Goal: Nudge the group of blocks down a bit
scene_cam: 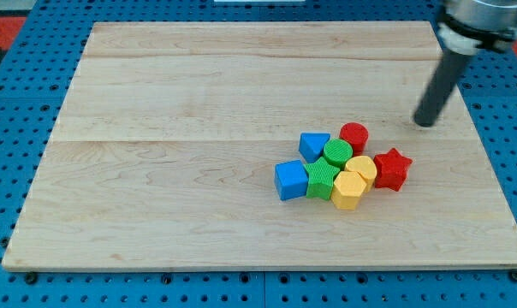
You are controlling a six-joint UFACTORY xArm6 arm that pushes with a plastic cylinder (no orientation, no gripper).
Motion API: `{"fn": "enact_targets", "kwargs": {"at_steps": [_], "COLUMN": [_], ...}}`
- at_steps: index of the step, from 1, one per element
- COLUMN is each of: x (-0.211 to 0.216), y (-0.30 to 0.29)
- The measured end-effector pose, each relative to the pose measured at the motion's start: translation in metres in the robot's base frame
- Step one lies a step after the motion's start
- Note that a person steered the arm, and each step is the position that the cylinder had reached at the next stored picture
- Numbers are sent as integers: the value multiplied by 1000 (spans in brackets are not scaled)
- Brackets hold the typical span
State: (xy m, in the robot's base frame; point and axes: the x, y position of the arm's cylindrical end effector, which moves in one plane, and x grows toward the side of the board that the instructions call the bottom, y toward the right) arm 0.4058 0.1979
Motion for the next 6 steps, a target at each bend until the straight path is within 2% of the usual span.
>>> {"fn": "enact_targets", "kwargs": {"at_steps": [1,3,5,6], "x": [-14,20,24,-31], "y": [-58,-64,-51,-53]}}
